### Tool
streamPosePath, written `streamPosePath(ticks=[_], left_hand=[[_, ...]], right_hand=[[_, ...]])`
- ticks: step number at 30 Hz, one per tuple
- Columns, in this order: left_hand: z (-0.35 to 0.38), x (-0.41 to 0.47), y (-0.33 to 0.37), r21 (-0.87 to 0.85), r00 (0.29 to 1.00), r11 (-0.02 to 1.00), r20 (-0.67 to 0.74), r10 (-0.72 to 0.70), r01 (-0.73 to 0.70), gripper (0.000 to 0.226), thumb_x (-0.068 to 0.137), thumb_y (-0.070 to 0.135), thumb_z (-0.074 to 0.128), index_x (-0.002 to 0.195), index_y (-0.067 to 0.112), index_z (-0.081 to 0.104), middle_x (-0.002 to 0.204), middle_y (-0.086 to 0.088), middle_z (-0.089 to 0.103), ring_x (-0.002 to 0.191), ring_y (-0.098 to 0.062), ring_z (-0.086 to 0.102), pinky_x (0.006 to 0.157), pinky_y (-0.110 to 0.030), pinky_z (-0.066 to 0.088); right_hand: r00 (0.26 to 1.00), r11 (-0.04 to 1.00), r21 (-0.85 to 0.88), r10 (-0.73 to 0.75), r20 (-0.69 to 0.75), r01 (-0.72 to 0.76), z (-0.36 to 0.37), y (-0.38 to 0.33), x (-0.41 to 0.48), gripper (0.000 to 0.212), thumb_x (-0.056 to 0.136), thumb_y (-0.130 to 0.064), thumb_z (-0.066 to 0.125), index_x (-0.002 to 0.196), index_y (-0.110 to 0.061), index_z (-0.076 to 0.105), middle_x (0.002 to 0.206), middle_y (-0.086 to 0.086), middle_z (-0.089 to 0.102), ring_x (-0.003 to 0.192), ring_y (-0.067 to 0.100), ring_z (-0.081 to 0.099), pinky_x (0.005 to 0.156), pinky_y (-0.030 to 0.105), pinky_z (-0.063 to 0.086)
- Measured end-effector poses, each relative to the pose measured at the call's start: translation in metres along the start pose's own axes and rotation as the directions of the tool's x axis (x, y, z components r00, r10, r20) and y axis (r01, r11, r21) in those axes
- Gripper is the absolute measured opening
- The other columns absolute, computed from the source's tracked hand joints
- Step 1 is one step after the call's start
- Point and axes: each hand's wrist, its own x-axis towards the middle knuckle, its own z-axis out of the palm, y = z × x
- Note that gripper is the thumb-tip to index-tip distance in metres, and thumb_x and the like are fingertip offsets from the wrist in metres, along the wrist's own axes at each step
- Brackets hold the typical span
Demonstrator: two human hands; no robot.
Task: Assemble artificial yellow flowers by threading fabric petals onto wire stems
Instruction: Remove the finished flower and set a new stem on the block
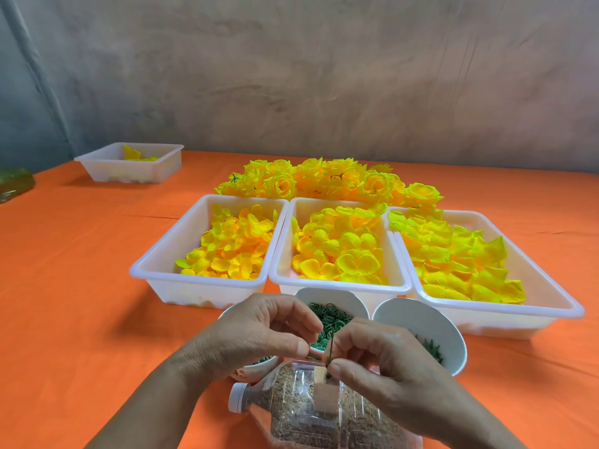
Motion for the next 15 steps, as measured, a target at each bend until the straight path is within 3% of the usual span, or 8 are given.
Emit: streamPosePath(ticks=[7, 11, 15], left_hand=[[-0.008, 0.002, -0.008, 0.003, 0.992, 1.000, -0.125, 0.017, -0.016, 0.023, 0.067, 0.010, 0.071, 0.084, 0.023, 0.078, 0.086, -0.003, 0.074, 0.082, -0.009, 0.068, 0.075, -0.021, 0.053], [-0.011, 0.004, -0.012, -0.021, 0.985, 1.000, -0.171, 0.006, -0.010, 0.023, 0.067, 0.009, 0.070, 0.084, 0.022, 0.078, 0.085, -0.004, 0.074, 0.080, -0.010, 0.067, 0.073, -0.023, 0.053], [-0.014, 0.008, -0.012, -0.062, 0.977, 0.998, -0.213, 0.006, -0.020, 0.022, 0.067, 0.009, 0.068, 0.082, 0.023, 0.078, 0.082, -0.003, 0.074, 0.076, -0.010, 0.066, 0.069, -0.022, 0.054]], right_hand=[[1.000, 1.000, 0.012, -0.025, 0.005, 0.025, 0.002, 0.004, -0.001, 0.012, 0.088, -0.020, 0.065, 0.081, -0.030, 0.064, 0.077, -0.009, 0.066, 0.065, 0.002, 0.057, 0.062, 0.017, 0.043], [0.998, 0.998, -0.015, -0.059, -0.006, 0.059, 0.003, 0.005, -0.002, 0.011, 0.088, -0.019, 0.065, 0.081, -0.027, 0.063, 0.077, -0.013, 0.062, 0.066, 0.001, 0.053, 0.063, 0.011, 0.039], [0.999, 0.998, 0.053, -0.027, 0.036, 0.025, 0.000, 0.005, -0.001, 0.009, 0.088, -0.019, 0.066, 0.083, -0.026, 0.066, 0.077, -0.010, 0.066, 0.067, 0.001, 0.054, 0.063, 0.014, 0.041]])
